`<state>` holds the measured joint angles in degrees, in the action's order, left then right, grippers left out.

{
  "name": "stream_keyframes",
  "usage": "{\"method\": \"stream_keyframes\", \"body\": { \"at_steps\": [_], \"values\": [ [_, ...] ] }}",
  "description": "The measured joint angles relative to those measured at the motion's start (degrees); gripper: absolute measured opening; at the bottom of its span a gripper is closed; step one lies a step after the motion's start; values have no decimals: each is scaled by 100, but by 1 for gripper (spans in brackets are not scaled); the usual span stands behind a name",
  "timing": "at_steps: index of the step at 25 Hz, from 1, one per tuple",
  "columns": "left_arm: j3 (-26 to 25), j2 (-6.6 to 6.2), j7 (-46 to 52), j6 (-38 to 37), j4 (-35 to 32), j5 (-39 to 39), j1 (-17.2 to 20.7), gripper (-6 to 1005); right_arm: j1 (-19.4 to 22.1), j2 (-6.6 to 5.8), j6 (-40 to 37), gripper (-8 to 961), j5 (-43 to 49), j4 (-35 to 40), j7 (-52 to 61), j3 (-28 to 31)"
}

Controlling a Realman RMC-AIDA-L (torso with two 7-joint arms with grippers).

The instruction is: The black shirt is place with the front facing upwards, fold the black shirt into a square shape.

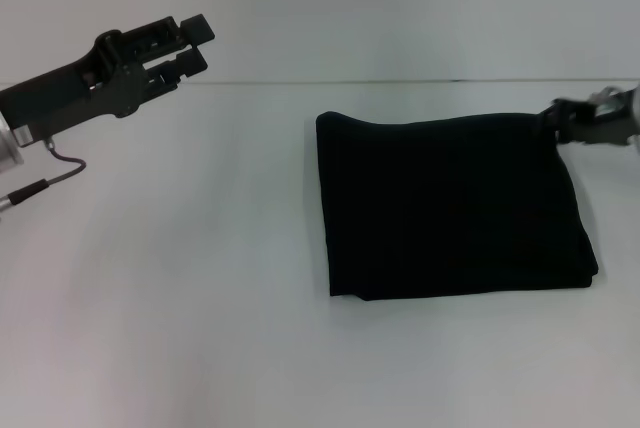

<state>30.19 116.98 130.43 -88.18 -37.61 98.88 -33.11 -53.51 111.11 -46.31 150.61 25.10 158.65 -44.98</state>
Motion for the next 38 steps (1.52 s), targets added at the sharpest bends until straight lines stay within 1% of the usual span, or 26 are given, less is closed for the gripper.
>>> {"method": "stream_keyframes", "body": {
  "at_steps": [2, 5, 7, 9, 11, 12, 14, 15, 16, 19, 21, 23, 24, 27, 29, 32, 38],
  "values": [
    [2, -17, 0, -2, 0, -7, -20, 569, 121, -66, -118, 426, 161, 413, 244, 52],
    [181, -77, 65, -39, 0, 90, -32, 569, 382, -175, -816, 442, -279, 1174, 136, 266],
    [477, -182, 248, -111, 31, 266, -18, 569, 588, -318, -1600, 452, -1024, 1520, -274, 565],
    [802, -304, 547, -280, 104, 547, -3, 569, 759, -522, -2446, 463, -1918, 1526, -838, 928],
    [967, -372, 846, -528, 156, 913, 4, 568, 940, -753, -3122, 473, -2650, 1354, -1179, 1174],
    [982, -368, 944, -583, 160, 1033, 14, 568, 1028, -872, -3374, 478, -2908, 1273, -1224, 1252],
    [1011, -309, 1185, -669, 178, 1371, 52, 568, 1122, -1003, -3610, 489, -3035, 1210, -1139, 1322],
    [1027, -259, 1258, -666, 229, 1529, 68, 568, 1161, -1059, -3716, 494, -3053, 1195, -1087, 1362],
    [1029, -224, 1297, -645, 286, 1640, 73, 568, 1198, -1092, -3777, 531, -3060, 1194, -1060, 1419],
    [1037, -90, 1328, -477, 547, 1940, 62, 568, 1258, -1128, -3890, 641, -3083, 1195, -1036, 1553],
    [1056, 42, 1325, -251, 662, 2045, 34, 568, 1269, -1131, -3910, 714, -3092, 1195, -1045, 1591],
    [1118, 152, 1325, -26, 701, 2090, -7, 568, 1259, -1132, -3923, 726, -3100, 1193, -1058, 1599],
    [1173, 229, 1328, 130, 729, 2105, -46, 567, 1249, -1132, -3926, 732, -3102, 1190, -1059, 1600],
    [1263, 365, 1335, 597, 923, 2111, -218, 566, 1213, -1107, -3934, 744, -3112, 1187, -1059, 1601],
    [1287, 395, 1340, 936, 1191, 2111, -358, 565, 1199, -1089, -3937, 744, -3124, 1186, -1054, 1605],
    [1264, 402, 1349, 1293, 1515, 2081, -508, 563, 1175, -1061, -3939, 745, -3135, 1184, -1037, 1608],
    [1206, 460, 1462, 1668, 1669, 2067, -572, 560, 1164, -1037, -3940, 745, -3139, 1181, -1029, 1612]
  ]
}}
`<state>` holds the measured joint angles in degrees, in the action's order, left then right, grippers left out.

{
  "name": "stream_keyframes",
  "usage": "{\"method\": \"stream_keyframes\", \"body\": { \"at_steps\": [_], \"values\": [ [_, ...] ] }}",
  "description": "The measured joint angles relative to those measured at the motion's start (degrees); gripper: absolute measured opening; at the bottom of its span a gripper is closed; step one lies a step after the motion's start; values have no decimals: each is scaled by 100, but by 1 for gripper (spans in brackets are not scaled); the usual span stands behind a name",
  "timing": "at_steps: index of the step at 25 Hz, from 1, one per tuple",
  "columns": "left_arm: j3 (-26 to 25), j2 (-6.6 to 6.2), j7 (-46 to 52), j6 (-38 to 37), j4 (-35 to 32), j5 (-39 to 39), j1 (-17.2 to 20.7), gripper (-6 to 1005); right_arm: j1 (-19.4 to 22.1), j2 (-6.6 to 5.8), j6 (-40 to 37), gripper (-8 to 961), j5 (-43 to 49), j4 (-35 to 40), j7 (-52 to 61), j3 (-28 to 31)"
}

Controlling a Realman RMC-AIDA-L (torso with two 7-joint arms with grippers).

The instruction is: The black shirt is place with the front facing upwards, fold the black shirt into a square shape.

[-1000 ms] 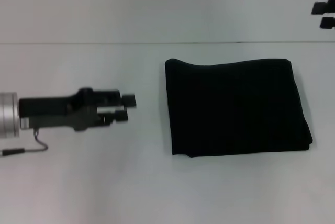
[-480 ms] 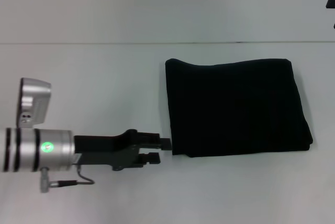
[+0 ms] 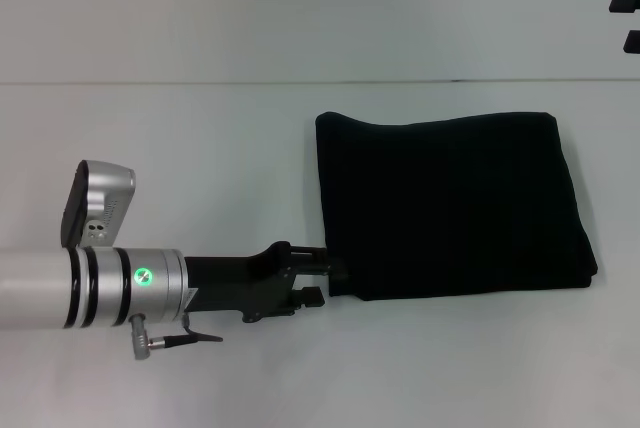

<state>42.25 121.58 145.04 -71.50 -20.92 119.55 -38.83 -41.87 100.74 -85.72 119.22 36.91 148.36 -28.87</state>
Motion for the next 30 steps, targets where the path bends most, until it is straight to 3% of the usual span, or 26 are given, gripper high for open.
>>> {"method": "stream_keyframes", "body": {
  "at_steps": [28, 30],
  "values": [
    [89, 134, -125, 580, 287, 44, -272, 544, 5, -2, 56, 746, -4, -62, -34, 96],
    [94, 134, -124, 585, 292, 46, -285, 469, 5, -2, 56, 746, -4, -62, -35, 107]
  ]
}}
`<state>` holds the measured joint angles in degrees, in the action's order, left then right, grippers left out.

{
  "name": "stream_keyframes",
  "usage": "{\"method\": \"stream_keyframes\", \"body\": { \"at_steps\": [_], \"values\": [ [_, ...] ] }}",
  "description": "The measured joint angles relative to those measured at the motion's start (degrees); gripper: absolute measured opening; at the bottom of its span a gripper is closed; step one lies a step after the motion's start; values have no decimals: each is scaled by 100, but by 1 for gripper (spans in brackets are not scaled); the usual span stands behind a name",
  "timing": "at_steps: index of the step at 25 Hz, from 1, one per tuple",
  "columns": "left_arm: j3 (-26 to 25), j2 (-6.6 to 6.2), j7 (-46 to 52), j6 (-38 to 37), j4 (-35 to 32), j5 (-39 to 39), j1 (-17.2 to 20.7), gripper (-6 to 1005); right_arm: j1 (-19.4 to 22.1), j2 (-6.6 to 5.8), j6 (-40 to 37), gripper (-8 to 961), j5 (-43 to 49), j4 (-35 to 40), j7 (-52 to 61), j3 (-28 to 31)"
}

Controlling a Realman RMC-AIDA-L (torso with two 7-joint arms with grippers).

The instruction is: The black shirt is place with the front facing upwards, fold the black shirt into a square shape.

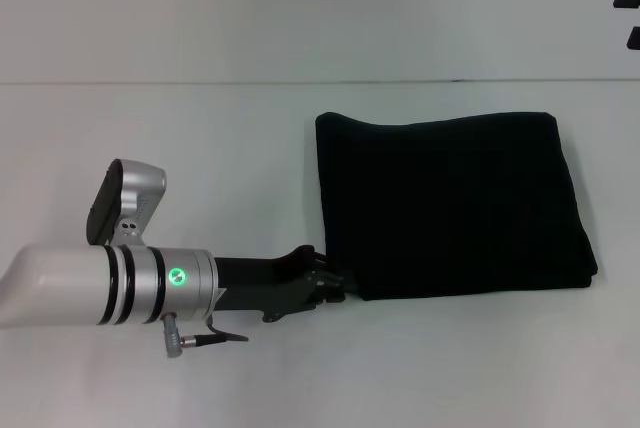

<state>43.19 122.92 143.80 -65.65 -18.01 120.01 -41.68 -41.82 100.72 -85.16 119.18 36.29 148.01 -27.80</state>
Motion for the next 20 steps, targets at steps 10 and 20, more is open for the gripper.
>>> {"method": "stream_keyframes", "body": {
  "at_steps": [10, 20],
  "values": [
    [12, 4, -75, -44, -24, -3, 85, 85, 44, 0, -20, 746, 0, 0, 0, 44],
    [-119, -85, -274, -756, -731, -238, 1093, 40, 40, 8, 0, 745, 0, -122, 0, 58]
  ]
}}
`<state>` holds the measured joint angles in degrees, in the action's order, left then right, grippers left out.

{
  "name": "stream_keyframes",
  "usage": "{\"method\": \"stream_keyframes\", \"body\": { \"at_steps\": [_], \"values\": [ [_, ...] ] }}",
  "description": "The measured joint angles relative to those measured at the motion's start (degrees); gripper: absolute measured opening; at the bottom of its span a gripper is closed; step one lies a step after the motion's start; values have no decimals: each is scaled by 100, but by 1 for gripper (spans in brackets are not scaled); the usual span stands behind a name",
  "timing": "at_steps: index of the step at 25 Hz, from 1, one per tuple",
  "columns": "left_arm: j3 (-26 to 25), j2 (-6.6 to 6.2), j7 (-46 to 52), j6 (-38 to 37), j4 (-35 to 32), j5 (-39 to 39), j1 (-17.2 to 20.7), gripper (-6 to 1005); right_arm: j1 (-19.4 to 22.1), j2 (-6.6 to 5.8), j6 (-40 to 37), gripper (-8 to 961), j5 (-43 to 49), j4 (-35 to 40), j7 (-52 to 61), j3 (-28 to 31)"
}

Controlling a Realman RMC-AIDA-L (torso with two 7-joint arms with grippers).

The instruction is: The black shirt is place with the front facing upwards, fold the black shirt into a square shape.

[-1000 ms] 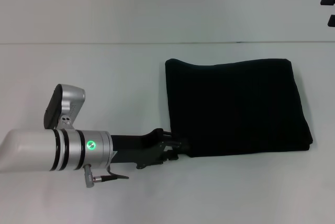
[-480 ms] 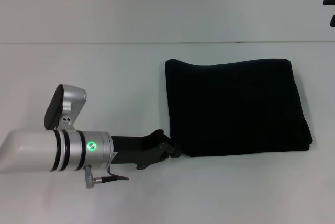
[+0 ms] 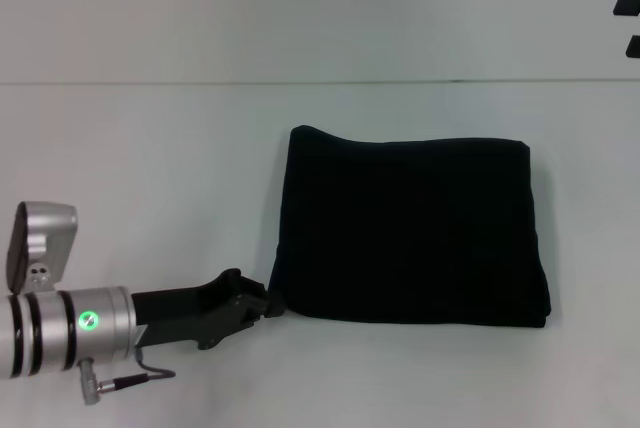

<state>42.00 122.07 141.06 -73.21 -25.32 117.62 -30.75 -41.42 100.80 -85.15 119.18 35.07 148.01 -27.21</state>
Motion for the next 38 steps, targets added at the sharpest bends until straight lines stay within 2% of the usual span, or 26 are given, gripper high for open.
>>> {"method": "stream_keyframes", "body": {
  "at_steps": [5, 14, 21, 23, 25, 28, 30, 33, 36, 38],
  "values": [
    [0, -44, -68, -183, -34, -41, 202, 62, -64, 1, 10, 745, 0, -7, 3, 38],
    [-29, -57, -163, -390, -78, -64, 256, 103, -89, 9, 11, 748, 0, -9, 2, 44],
    [172, -378, -243, -931, -114, 349, 49, 135, -59, -3, 11, 752, 6, 10, -130, 23],
    [105, -515, -262, -1132, -190, 375, 101, 144, -59, -17, -15, 753, 27, 24, -215, -3],
    [-262, -614, -459, -1439, -447, 363, 248, 153, -57, -22, -57, 753, 42, 34, -442, -17],
    [-920, -594, -1498, -2154, -1054, 252, 348, 291, 1, 3, -150, 755, 73, 43, -1281, -44],
    [-1015, -575, -2608, -2558, -1270, 157, 286, 383, 66, 75, -202, 756, 139, 53, -2124, -127],
    [-983, -562, -3521, -2534, -1330, 141, 0, 448, 267, 291, -177, 757, 202, 79, -3356, -338],
    [-768, -643, -3680, -2195, -1294, 275, -394, 513, 498, 608, -359, 759, 202, 178, -4610, -499],
    [-507, -691, -3755, -2014, -1324, 338, -596, 557, 674, 896, -582, 759, 186, 410, -5299, -492]
  ]
}}
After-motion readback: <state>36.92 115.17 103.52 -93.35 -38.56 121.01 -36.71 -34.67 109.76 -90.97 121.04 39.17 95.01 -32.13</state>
